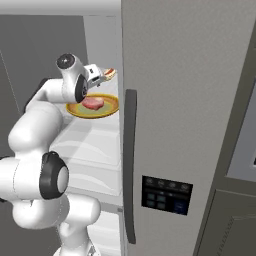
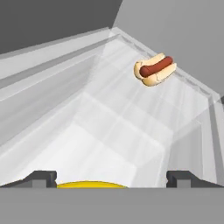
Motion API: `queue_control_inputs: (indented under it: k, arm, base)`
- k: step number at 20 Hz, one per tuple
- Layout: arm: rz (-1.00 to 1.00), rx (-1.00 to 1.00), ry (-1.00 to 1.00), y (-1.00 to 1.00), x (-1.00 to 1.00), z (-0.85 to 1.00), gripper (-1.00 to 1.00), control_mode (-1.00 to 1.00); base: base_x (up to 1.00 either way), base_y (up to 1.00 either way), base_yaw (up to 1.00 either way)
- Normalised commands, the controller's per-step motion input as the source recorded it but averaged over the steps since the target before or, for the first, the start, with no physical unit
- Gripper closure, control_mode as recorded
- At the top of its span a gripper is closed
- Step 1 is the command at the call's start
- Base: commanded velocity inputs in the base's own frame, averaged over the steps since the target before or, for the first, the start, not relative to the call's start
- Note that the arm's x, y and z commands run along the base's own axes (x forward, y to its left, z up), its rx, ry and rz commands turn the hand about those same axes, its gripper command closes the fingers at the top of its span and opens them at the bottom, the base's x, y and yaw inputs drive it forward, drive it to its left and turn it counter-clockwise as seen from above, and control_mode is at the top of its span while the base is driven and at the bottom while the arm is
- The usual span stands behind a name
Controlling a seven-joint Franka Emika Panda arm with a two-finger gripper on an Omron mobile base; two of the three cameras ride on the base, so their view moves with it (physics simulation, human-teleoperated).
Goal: Retrieve the steak from the fridge and place it on the saucepan with marinade on the stove.
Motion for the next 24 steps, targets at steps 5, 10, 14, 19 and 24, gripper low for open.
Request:
queue_control_inputs:
  k: [5, 10, 14, 19, 24]
  arm:
    - [-0.1, 0.13, 0.0, -0.24, 0.02, 0.02, -1.0, -1.0]
    - [-0.12, 0.07, 0.0, -0.02, -0.02, 0.0, -1.0, -1.0]
    - [-0.11, 0.01, 0.0, 0.0, -0.27, 0.0, -1.0, -1.0]
    - [-0.1, 0.0, 0.0, 0.04, -0.43, 0.0, -1.0, -1.0]
    - [-0.07, 0.0, 0.0, 0.0, -0.4, 0.0, -1.0, -1.0]
  base:
    - [0.0, 0.0, 0.0]
    - [0.0, 0.0, 0.0]
    - [0.0, 0.0, 0.0]
    - [0.0, 0.0, 0.0]
    - [0.0, 0.0, 0.0]
